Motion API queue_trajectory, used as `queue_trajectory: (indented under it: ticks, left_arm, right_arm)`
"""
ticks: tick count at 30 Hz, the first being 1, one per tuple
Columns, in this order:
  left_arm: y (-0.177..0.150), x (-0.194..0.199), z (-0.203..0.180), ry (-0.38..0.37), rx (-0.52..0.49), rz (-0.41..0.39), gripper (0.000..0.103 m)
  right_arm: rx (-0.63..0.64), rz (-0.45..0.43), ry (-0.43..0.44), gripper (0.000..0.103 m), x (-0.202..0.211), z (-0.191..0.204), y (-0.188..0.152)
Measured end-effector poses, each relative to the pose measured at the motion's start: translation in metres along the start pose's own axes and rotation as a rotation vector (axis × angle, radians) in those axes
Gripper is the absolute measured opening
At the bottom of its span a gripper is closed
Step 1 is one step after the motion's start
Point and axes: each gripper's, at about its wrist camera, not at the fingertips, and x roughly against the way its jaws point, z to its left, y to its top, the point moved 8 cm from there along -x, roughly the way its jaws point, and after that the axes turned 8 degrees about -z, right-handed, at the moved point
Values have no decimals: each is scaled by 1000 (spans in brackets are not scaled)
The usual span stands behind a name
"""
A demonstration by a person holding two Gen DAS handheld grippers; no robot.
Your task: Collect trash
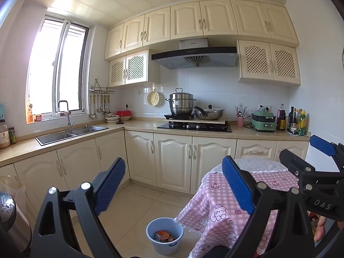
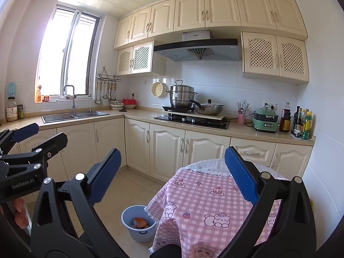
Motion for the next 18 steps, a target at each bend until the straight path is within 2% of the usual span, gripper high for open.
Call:
queue_trajectory:
  ticks: [18]
  left_arm:
    - [-3, -2, 7, -12, -2, 7, 90]
  right_arm:
    - [-3, 7, -4, 95, 3, 6, -4]
